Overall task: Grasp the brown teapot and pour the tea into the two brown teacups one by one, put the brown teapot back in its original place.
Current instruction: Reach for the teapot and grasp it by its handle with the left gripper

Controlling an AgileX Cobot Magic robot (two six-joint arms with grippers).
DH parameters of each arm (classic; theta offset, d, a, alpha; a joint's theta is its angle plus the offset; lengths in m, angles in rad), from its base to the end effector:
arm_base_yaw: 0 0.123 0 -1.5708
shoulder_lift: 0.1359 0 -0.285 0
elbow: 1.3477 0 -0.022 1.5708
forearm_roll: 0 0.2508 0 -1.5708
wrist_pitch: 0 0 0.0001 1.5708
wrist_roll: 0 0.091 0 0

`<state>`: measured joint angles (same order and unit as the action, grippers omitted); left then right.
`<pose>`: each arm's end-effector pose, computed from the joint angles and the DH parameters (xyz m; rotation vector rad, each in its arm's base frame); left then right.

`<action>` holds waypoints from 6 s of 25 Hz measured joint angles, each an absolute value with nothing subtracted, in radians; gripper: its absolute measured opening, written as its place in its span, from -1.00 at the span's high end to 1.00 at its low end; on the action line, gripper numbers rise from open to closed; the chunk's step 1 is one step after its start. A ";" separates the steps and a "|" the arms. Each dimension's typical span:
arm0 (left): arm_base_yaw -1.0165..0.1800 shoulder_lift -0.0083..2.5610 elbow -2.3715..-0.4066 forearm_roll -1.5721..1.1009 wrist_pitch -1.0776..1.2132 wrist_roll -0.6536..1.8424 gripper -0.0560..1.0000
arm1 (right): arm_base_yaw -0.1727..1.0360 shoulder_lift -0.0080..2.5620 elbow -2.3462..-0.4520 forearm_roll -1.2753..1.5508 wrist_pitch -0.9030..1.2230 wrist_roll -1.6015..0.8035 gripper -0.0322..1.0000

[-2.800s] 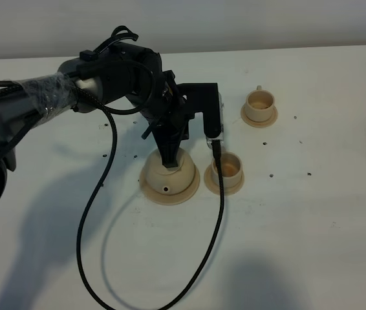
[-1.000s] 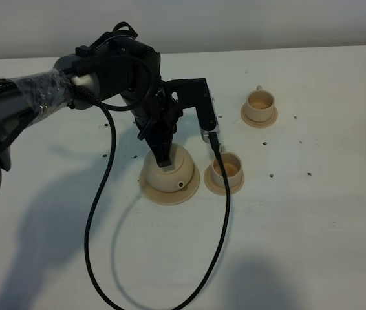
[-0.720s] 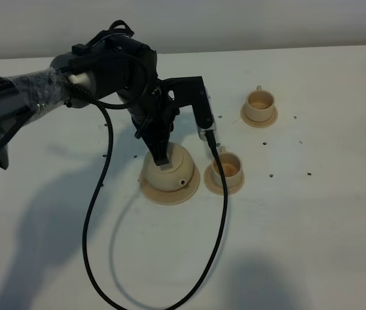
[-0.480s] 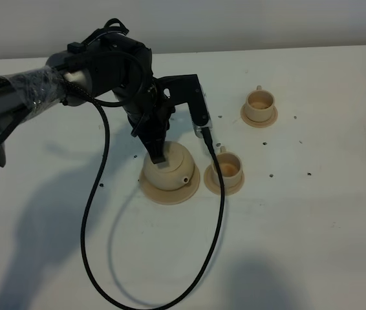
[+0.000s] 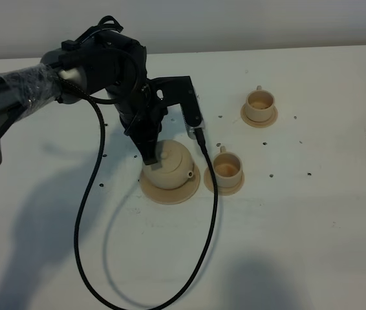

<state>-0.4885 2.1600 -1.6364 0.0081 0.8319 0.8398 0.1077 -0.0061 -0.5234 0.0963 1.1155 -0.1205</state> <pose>0.3999 -0.2119 0.1633 1.7579 2.2353 0.0853 -0.0119 0.0066 0.2796 -0.2447 2.0530 0.1076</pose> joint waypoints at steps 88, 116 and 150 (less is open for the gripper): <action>-0.516 2.063 -1.656 0.074 1.067 1.005 0.30 | 0.108 -0.006 -0.523 0.096 1.115 -0.120 0.89; -0.556 2.098 -1.656 0.161 1.103 0.947 0.30 | 0.108 -0.006 -0.523 0.096 1.115 -0.120 0.89; -0.556 2.167 -1.656 0.184 1.061 0.940 0.13 | 0.108 -0.006 -0.523 0.096 1.115 -0.120 0.89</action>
